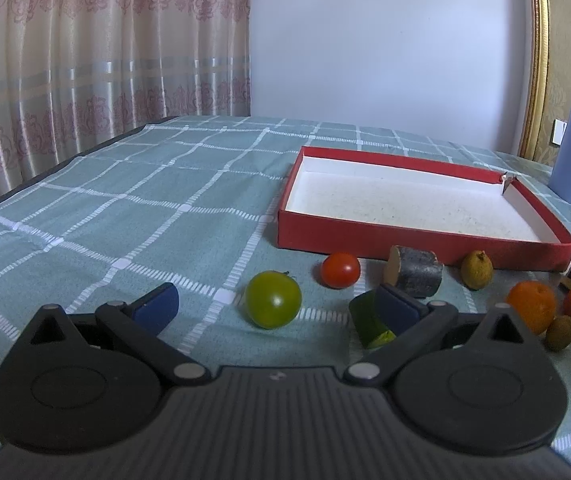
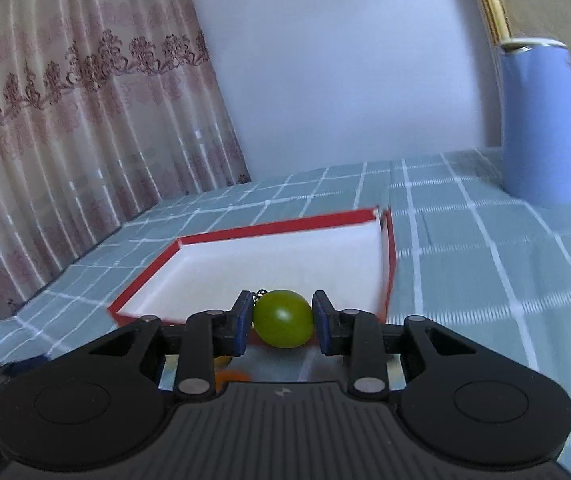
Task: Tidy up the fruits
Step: 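Carry the green tomato into the tray and open the right gripper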
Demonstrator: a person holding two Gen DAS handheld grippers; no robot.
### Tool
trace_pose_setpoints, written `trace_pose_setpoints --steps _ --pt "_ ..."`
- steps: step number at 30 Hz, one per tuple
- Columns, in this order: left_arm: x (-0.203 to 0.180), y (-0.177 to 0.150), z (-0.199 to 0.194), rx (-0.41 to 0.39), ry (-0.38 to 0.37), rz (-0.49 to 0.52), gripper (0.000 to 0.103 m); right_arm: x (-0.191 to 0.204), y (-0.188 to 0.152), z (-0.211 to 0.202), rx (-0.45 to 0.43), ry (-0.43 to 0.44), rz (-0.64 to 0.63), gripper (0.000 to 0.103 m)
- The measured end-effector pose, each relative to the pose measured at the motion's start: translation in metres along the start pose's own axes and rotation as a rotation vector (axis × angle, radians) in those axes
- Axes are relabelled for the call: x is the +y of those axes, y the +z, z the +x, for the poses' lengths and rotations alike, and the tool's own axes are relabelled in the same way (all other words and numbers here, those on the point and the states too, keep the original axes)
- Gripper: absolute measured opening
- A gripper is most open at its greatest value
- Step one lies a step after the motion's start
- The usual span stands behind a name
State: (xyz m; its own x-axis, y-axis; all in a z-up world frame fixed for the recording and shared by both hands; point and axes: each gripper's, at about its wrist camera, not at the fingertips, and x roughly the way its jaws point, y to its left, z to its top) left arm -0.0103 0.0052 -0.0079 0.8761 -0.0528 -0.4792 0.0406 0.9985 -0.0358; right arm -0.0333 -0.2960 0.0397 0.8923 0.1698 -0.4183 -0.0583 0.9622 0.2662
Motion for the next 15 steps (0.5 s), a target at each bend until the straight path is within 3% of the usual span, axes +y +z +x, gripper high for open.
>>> trace_pose_setpoints --steps 9,14,15 --pt "0.001 0.000 0.001 0.006 -0.017 0.002 0.103 -0.008 0.008 0.066 0.057 -0.146 -0.059 0.033" --pt "0.001 0.000 0.002 0.007 -0.018 0.003 0.103 -0.019 0.006 0.052 0.003 -0.153 -0.035 0.033" --pt "0.001 0.000 0.002 0.008 -0.017 0.003 0.103 -0.021 0.006 0.045 -0.022 -0.148 -0.025 0.041"
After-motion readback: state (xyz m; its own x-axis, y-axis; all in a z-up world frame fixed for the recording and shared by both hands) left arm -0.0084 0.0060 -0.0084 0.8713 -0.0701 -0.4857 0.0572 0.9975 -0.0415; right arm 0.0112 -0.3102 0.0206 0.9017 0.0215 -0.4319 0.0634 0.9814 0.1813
